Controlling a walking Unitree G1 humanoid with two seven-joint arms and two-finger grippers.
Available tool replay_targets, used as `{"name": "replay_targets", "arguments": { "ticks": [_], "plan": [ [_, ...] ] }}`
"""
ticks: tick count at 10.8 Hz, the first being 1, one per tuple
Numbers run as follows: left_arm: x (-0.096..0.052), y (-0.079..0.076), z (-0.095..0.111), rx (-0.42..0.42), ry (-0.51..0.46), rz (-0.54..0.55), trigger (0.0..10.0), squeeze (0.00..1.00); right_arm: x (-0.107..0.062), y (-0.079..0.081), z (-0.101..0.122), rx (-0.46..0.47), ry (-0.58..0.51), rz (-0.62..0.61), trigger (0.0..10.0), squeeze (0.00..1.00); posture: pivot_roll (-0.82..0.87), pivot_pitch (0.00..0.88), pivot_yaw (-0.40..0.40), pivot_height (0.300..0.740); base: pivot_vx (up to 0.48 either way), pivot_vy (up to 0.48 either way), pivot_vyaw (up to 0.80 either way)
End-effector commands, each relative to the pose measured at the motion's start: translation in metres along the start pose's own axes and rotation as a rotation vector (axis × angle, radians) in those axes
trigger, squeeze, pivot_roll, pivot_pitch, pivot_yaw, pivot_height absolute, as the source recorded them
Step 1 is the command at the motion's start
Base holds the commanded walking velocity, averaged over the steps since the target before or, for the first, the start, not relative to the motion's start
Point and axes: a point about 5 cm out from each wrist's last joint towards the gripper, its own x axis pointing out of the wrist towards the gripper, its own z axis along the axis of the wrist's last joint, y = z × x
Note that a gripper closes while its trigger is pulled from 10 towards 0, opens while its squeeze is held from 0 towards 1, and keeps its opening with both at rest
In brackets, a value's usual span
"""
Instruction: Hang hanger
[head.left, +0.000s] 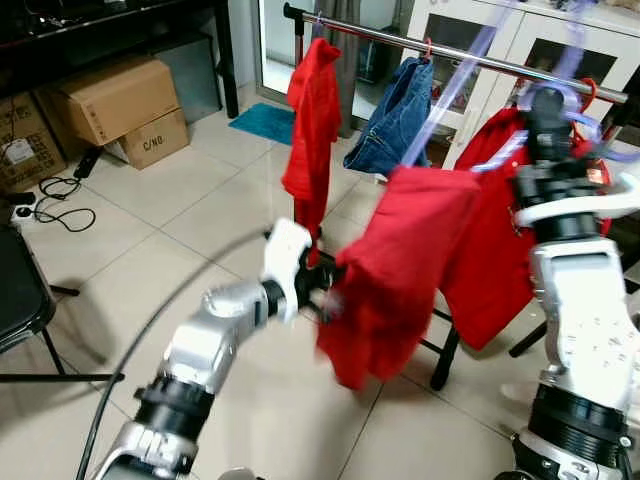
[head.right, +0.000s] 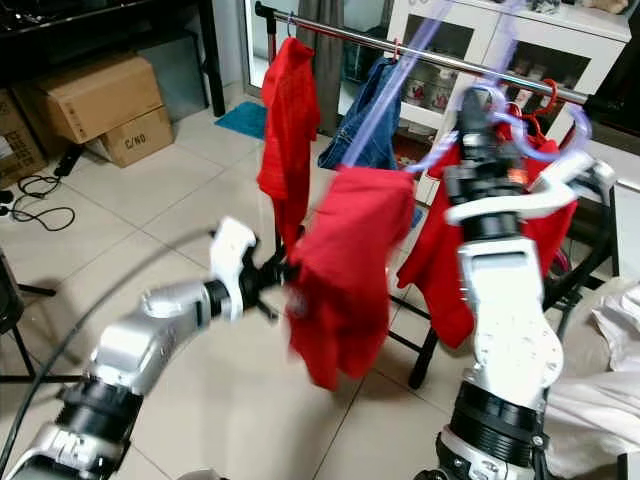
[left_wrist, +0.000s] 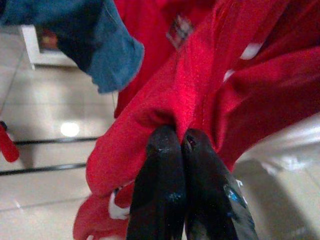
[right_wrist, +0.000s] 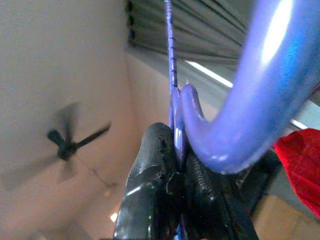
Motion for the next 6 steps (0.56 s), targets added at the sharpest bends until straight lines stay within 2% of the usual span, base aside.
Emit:
{"name": "replay_targets", "arguments": {
  "ticks": [1,2,3,4,5,6],
  "plan": [
    [0.0,0.0,-0.004,0.029,0.034,-0.001,0.0,0.0,0.005,0.007,0.007,0.001,-0.021,0.044,10.0,0.0,0.05,0.0,-0.028,0.74,0.0,0.0,0.0],
    [-0.002,-0.001,-0.003,0.03,0.02,-0.02,0.0,0.0,0.004,0.007,0.007,-0.051,0.006,0.041,10.0,0.0,0.05,0.0,-0.026,0.74,0.0,0.0,0.0],
    [-0.003,-0.002,-0.002,0.039,0.017,-0.029,0.0,0.0,0.004,0.006,0.008,-0.059,0.004,0.035,10.0,0.0,0.04,0.0,-0.025,0.74,0.0,0.0,0.0],
    [-0.013,-0.017,0.019,0.056,-0.11,-0.164,0.0,0.0,0.008,-0.001,0.01,-0.366,0.041,-0.058,10.0,0.0,0.04,0.0,-0.022,0.74,0.0,0.0,0.0],
    [-0.025,-0.034,0.061,-0.001,-0.337,-0.271,0.0,0.0,0.008,-0.003,-0.004,-0.637,0.184,-0.025,10.0,0.0,0.04,0.0,-0.025,0.74,0.0,0.0,0.0],
    [-0.031,-0.043,0.081,-0.01,-0.423,-0.328,0.0,0.0,0.006,-0.005,-0.01,-0.631,0.196,-0.035,10.0,0.0,0.05,0.0,-0.03,0.74,0.0,0.0,0.0]
  ]
}}
